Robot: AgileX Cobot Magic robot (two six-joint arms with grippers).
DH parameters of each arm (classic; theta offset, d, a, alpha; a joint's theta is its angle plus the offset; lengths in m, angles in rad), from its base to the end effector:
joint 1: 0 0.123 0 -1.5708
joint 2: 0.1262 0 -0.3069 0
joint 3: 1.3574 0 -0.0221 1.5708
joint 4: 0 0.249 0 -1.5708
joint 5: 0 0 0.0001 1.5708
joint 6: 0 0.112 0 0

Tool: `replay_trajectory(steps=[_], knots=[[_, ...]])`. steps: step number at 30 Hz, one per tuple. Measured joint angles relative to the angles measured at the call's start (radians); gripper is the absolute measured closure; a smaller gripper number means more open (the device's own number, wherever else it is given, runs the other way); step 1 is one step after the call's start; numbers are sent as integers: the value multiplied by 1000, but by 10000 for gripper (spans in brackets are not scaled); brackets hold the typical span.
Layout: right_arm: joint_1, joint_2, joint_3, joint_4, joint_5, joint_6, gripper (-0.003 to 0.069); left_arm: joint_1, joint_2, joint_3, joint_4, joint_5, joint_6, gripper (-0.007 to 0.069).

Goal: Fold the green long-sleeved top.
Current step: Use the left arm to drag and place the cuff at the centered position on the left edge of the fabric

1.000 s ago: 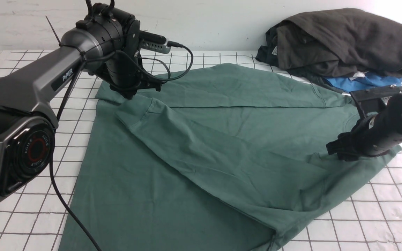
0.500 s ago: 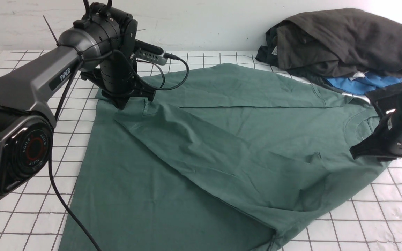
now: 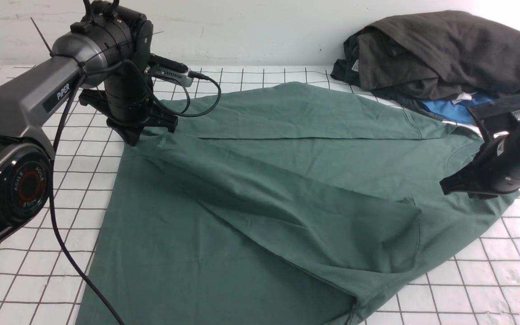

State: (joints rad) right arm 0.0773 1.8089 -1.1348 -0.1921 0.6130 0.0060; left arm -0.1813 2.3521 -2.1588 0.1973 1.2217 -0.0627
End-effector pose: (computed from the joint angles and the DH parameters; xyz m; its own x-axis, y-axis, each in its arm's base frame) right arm 0.3699 0.0163 0.1868 -0.9099 -0.2212 -0.3509 -0.1758 0.9719 -0.1569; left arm 0.5141 -0.0733 0.2009 -0.9524 0.1802 -0.2458 0.1378 0.9740 0.1799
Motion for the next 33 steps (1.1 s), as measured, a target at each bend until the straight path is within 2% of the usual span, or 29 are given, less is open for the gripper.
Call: replay_trajectory(steps=[5, 13, 17, 22, 27, 30, 33], knots=[[0, 0, 0, 65, -7, -73, 652, 2, -18, -46, -2, 10, 13, 629], [0, 0, 0, 71, -22, -73, 637, 0, -24, -65, -1, -15, 21, 619], [0, 0, 0, 86, -23, -73, 631, 0, 8, -65, 23, -55, 7, 559], [0, 0, 0, 97, -28, -72, 589, 10, 20, -69, 92, -16, -32, 405], [0, 1, 1, 111, -102, -53, 484, 31, 21, -73, 18, 8, 57, 335], [0, 35, 1, 115, -162, -45, 360, 42, 38, -73, -64, 8, 107, 335], [0, 80, 1, 116, -173, -44, 272, 48, 66, -73, -100, 8, 131, 335]])
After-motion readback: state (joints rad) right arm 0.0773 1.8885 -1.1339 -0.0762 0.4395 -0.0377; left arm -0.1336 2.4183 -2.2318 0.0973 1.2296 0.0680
